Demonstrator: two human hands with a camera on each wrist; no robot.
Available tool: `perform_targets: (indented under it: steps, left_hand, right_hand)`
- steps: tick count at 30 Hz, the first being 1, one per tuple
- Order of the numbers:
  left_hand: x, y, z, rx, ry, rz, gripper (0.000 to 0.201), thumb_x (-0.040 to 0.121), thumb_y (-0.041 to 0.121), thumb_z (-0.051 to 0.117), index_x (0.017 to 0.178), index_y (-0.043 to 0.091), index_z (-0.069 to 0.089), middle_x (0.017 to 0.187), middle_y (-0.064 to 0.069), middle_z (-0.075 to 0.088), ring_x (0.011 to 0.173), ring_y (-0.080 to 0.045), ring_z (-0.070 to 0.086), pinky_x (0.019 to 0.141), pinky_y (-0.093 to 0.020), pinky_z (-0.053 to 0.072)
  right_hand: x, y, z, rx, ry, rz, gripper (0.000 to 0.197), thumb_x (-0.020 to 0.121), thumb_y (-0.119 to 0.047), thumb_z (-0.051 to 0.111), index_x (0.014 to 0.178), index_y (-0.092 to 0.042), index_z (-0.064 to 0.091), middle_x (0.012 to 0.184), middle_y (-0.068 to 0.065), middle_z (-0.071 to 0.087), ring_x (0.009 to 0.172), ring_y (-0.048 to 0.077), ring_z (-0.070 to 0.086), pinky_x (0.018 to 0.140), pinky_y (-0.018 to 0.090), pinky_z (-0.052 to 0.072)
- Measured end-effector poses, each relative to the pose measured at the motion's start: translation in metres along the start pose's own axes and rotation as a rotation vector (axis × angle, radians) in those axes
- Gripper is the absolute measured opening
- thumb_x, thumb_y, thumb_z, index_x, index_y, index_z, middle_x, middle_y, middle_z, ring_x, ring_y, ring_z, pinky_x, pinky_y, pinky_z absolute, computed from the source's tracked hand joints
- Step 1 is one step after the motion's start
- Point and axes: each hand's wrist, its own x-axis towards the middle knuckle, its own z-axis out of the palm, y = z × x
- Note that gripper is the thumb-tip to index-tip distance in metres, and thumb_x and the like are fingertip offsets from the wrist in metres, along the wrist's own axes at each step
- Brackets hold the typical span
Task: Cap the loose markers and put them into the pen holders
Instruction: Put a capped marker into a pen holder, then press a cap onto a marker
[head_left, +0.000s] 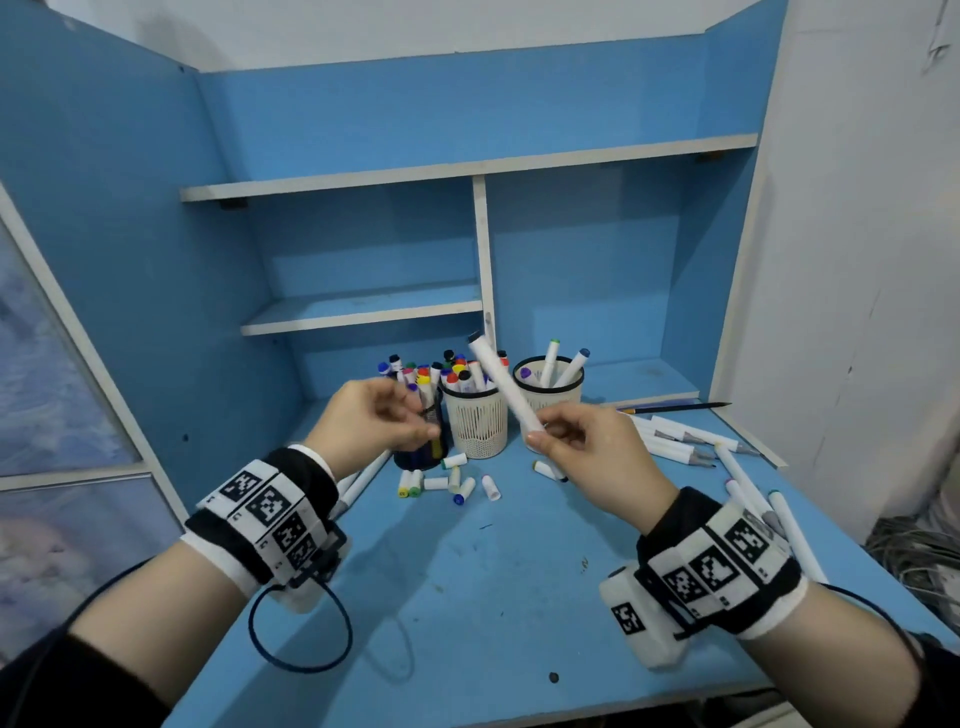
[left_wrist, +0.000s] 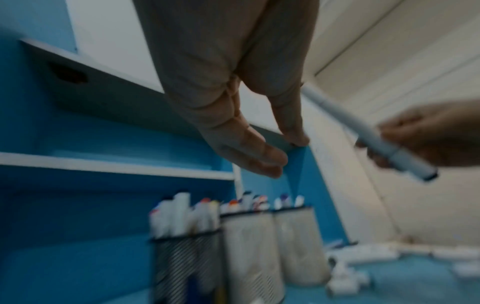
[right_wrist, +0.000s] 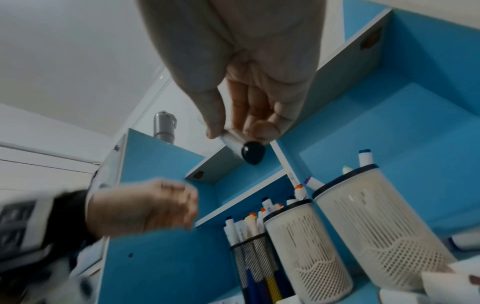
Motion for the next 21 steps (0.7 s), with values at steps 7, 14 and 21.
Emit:
perform_targets:
  steps: [7,14,21]
  left_hand:
    - [0.032,-0.1,-0.047,0.69,0.038,-0.284,0.018,0.075,0.022,0.075,0.088,0.012,0.066,0.102,-0.007,0.068,0.1,-0.022,0.062,0.076,-0.02,0.041]
    - [0.041,-0.131,-0.06,0.759,0.029,-0.445,0.038,0.073,0.031,0.078,0.099,0.006,0.068,0.129,-0.007,0.058,0.099,-0.016,0.056,0.074,-0.016,0.036]
    - [0.049,-0.135,-0.061,0.774,0.038,-0.47,0.045,0.074,0.034,0.076,0.109,0.009,0.064,0.115,-0.007,0.064,0.104,-0.022,0.059,0.083,-0.023,0.044]
  right_hand:
    - [0.041,-0.006,-0.02,-0.02,0.158,-0.048,0.028,0.087,-0.013,0.063,0.112,-0.018,0.051,0.083,0.005,0.065,0.07,0.01,0.057,0.074,0.026,0.046]
    - [0.073,-0.007,-0.029,-0.03,0.24,-0.082,0.032,0.092,-0.013,0.055,0.121,-0.015,0.043,0.093,0.004,0.062,0.08,0.019,0.063,0.081,0.039,0.052]
    - [0.087,-0.001,-0.026,0.02,0.301,-0.108,0.035,0.092,-0.014,0.056,0.124,-0.017,0.042,0.098,0.006,0.061,0.086,0.024,0.065,0.08,0.039,0.054]
